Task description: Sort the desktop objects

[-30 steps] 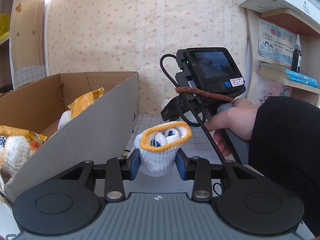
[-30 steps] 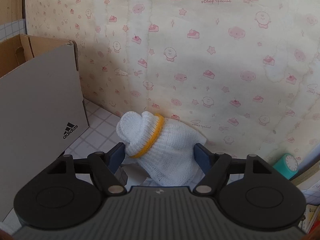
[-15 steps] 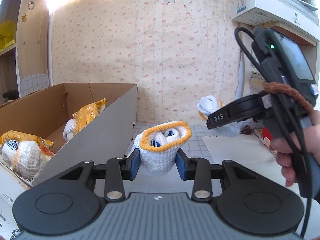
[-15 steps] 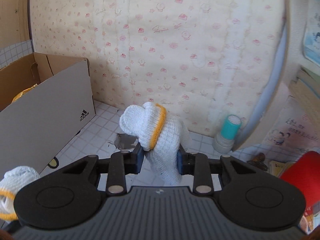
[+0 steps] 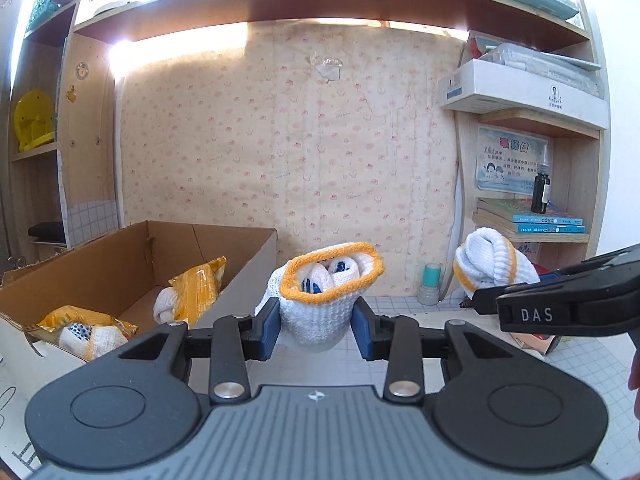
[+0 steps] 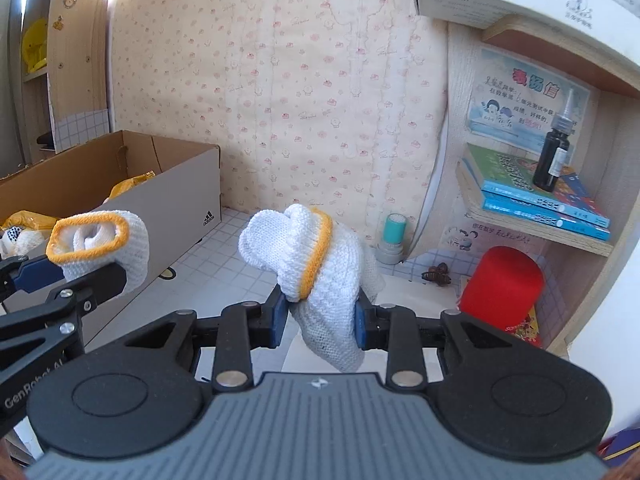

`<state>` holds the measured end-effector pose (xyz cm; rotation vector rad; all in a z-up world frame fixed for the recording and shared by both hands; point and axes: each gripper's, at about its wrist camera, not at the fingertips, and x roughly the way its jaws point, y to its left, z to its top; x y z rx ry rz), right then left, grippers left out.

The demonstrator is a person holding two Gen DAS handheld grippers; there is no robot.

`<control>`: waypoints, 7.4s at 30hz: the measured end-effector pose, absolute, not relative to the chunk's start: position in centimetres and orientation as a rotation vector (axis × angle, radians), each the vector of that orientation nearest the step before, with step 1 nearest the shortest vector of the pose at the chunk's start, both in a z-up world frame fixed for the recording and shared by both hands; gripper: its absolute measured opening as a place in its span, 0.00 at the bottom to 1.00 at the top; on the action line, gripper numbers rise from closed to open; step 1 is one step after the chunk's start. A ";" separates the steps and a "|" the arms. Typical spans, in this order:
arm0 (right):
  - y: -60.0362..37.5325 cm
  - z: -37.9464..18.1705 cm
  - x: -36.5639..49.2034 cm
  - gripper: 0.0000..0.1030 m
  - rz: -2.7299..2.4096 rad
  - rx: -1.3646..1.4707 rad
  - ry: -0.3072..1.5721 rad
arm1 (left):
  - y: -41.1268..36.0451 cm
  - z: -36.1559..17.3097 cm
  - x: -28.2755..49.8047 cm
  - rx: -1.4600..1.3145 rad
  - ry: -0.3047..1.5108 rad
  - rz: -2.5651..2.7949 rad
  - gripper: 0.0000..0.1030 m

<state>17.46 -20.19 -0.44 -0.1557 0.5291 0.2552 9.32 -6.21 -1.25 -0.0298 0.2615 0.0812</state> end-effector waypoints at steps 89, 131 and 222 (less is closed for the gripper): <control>1.9 2.8 22.4 0.32 0.550 -0.209 0.491 | 12.0 0.5 11.1 -0.078 0.251 0.347 0.39; 7.4 0.6 31.2 0.41 0.506 -0.251 0.571 | 13.2 -0.9 14.5 -0.081 0.319 0.343 0.41; -6.6 3.8 10.3 0.71 0.451 -0.154 0.343 | 8.2 2.7 4.9 -0.052 0.348 0.343 1.00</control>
